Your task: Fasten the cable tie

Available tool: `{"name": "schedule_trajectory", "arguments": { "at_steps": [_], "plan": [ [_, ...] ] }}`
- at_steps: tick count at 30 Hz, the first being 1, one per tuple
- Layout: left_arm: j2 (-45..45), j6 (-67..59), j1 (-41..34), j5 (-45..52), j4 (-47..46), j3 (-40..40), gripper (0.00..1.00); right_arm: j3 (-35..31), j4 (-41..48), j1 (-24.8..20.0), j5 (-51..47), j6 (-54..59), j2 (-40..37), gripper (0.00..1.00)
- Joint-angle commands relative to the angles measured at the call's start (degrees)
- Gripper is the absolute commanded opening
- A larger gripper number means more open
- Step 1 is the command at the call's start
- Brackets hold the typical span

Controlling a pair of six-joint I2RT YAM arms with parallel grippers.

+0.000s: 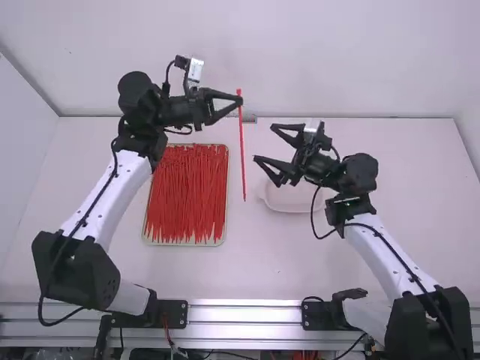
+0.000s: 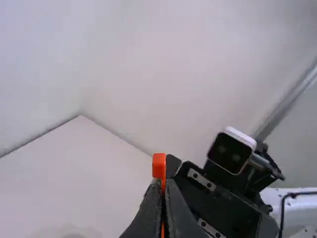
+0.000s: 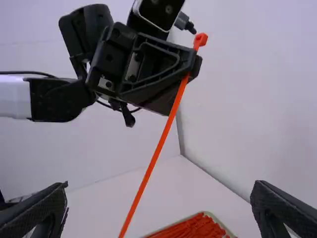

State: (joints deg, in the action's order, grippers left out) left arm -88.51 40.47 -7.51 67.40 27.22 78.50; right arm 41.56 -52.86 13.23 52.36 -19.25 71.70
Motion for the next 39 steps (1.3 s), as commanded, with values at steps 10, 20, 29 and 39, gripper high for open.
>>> {"name": "schedule_trajectory", "arguments": {
  "at_steps": [10,20,29,39],
  "plan": [
    [-0.5,2.62,2.62,-2.56,-3.23,3.69,0.02,0.79,5.35,-0.13,0.35,7.34,-0.48,0.99],
    [-8.52,-2.43,2.36,-3.98,-27.26,18.95,0.02,0.79,5.11,0.13,8.83,27.96,-0.5,0.98],
    [-14.12,-0.85,2.67,-3.82,-44.74,23.39,0.02,0.79,11.8,3.37,17.22,63.14,-0.48,0.98],
    [-14.16,-0.74,2.58,1.18,-50.18,23.32,0.03,0.79,23.34,4.02,17.14,94.12,-0.5,0.98]
  ]
}}
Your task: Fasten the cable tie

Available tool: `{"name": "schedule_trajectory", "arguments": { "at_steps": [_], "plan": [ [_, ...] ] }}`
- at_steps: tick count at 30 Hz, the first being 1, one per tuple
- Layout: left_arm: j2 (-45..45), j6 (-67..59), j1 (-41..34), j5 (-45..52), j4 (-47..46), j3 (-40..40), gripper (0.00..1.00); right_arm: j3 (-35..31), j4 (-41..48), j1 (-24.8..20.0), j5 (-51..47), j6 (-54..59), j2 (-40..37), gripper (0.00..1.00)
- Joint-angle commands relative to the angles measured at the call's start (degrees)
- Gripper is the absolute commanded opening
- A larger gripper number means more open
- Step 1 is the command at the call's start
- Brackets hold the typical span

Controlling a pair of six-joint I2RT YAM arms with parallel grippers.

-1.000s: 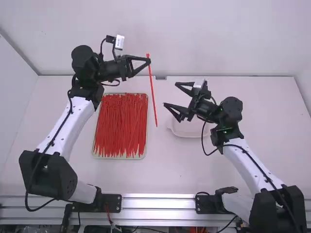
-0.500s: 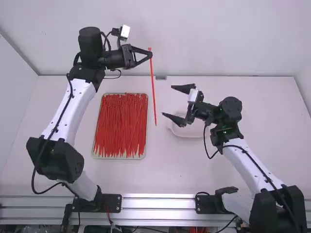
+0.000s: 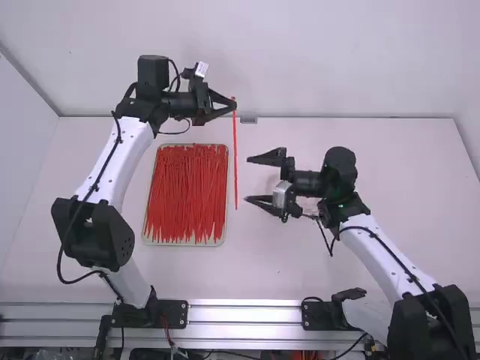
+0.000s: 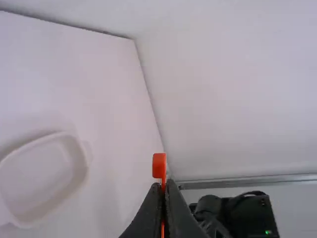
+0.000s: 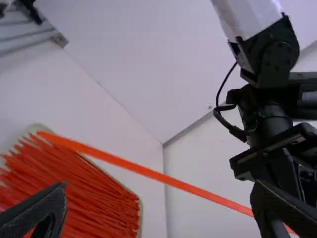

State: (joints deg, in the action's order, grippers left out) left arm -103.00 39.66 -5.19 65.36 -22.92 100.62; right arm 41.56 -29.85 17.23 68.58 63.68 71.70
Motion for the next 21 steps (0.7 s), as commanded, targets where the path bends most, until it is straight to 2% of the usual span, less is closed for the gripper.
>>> {"name": "schedule_trajectory", "arguments": {
  "at_steps": [1,11,17,21],
  "plan": [
    [0.33,1.25,0.26,2.62,-1.14,1.2,0.02,0.79,1.05,0.2,1.75,13.81,-0.48,0.98],
    [0.33,6.78,0.26,2.54,-3.63,0.83,0.02,0.79,1.7,-1.57,9.01,24.22,-0.48,0.98],
    [0.33,7.45,0.26,2.58,-3.45,0.52,0.02,0.79,1.57,-1.36,9.49,29.77,-0.5,0.98],
    [0.33,8.2,-0.9,2.71,-3.5,0.17,0.02,0.79,1.6,0.31,9.64,32.09,-0.5,0.98]
  ]
}}
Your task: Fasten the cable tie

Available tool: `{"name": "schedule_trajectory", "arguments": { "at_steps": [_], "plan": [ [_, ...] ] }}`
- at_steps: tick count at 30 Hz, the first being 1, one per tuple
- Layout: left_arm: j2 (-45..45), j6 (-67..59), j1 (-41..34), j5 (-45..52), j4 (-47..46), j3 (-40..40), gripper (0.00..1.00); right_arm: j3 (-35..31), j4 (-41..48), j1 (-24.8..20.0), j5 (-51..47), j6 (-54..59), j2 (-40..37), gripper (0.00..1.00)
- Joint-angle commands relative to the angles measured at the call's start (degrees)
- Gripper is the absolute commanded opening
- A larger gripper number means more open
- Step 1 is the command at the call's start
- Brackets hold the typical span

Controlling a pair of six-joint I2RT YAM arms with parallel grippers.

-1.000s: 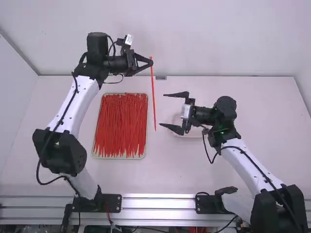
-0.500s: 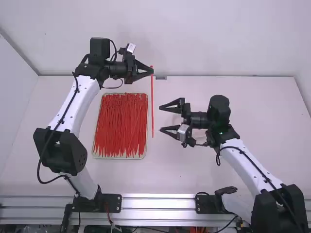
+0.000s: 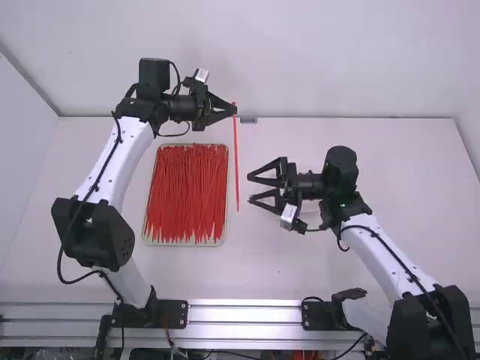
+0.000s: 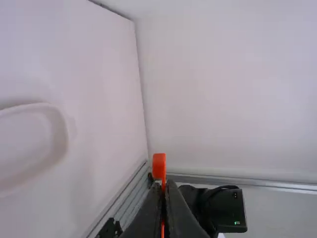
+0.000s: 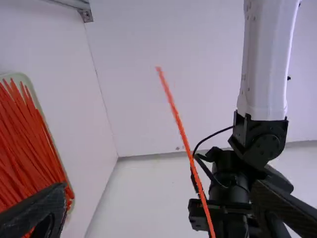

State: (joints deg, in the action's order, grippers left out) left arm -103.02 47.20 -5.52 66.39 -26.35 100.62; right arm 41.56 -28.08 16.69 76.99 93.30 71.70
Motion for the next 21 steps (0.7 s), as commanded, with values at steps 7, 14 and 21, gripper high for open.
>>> {"name": "schedule_trajectory", "arguments": {
  "at_steps": [7,14,21],
  "plan": [
    [0.35,2.4,-1.95,1.68,-0.24,-0.79,0.02,0.79,-0.17,4.02,1.25,9.2,-0.5,0.92],
    [0.35,1.29,-2.14,1.99,0.26,-5.33,0.02,0.79,-2.67,4.37,1.31,6.75,-0.5,0.79],
    [0.35,2.08,-2.32,2.67,7.02,-10.27,0.02,0.79,-2.78,4.37,1.64,3.72,-0.5,0.52]
  ]
}}
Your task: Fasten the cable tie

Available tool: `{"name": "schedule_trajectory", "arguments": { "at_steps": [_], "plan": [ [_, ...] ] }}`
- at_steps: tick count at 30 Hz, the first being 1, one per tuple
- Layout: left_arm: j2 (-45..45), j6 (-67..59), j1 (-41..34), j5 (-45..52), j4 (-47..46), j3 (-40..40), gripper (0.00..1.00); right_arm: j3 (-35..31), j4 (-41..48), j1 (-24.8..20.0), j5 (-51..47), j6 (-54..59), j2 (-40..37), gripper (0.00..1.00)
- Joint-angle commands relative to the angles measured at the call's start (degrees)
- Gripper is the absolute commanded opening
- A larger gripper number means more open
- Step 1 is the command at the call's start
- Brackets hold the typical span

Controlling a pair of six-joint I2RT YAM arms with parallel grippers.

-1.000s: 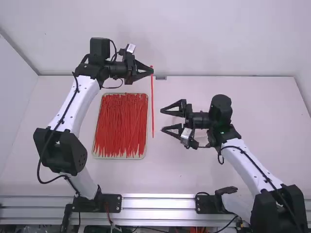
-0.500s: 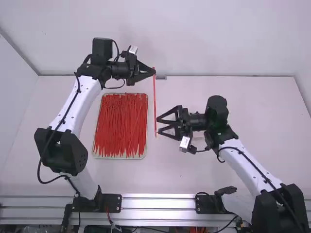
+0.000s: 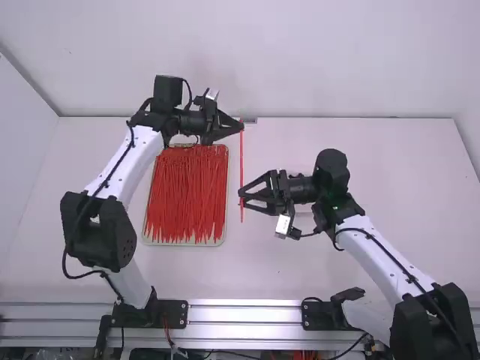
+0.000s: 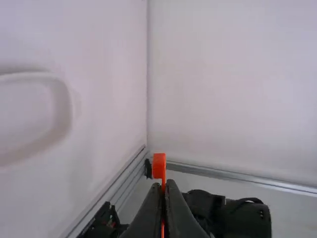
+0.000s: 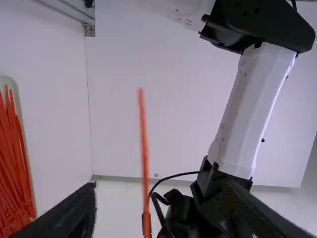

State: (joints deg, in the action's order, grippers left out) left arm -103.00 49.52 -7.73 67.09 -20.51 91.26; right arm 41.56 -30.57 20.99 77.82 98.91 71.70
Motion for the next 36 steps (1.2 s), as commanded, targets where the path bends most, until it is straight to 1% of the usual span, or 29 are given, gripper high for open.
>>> {"name": "schedule_trajectory", "arguments": {
  "at_steps": [1,2,4,6,8,9,10,12,14,15,16,36],
  "plan": [
    [0.33,0.24,-0.11,2.4,2.14,-1.4,0.02,0.79,-0.35,0.07,0.81,-2.58,-0.5,0.46],
    [0.33,1.16,-0.11,2.78,3.32,-2.05,0.02,0.79,-0.48,0.07,0.79,-3.17,-0.5,0.39],
    [0.33,1.25,-0.09,2.36,3.5,-2.32,0.02,0.79,-0.44,0.07,0.76,-3.1,-0.5,0.36],
    [0.33,1.03,-0.11,2.32,3.61,-2.43,0.02,0.79,-0.46,0.07,0.76,-3.1,-0.5,0.29],
    [0.33,1.09,-0.13,2.29,4.15,-2.43,0.02,0.79,-0.46,0.07,0.79,-3.13,-0.5,0.28],
    [0.33,1.14,-0.15,2.32,4.76,-2.43,0.04,0.79,-0.44,0.07,0.79,-3.1,-0.5,0.25],
    [0.33,1.27,-0.15,2.29,5.01,-2.43,0.02,0.79,-0.44,0.07,0.79,-3.1,-0.5,0.24],
    [0.33,1.27,-0.15,2.32,5.31,-2.43,0.02,0.79,-0.42,0.07,0.79,-3.1,-0.5,0.21],
    [0.33,1.25,-0.15,2.27,6.03,-2.43,0.02,0.79,-0.39,0.07,0.61,-3.13,-0.5,0.15],
    [0.33,1.27,-0.15,1.86,5.97,-2.43,0.02,0.79,-0.39,0.07,0.61,-3.13,-0.5,0.06],
    [0.33,1.27,-0.15,1.36,5.81,-2.43,0.02,0.79,-0.39,0.07,0.63,-3.1,-0.5,0.0],
    [0.33,1.66,-0.15,-0.48,5.75,-2.51,0.02,0.79,-0.48,-0.48,0.13,-4.59,-0.5,0.0]
  ]
}}
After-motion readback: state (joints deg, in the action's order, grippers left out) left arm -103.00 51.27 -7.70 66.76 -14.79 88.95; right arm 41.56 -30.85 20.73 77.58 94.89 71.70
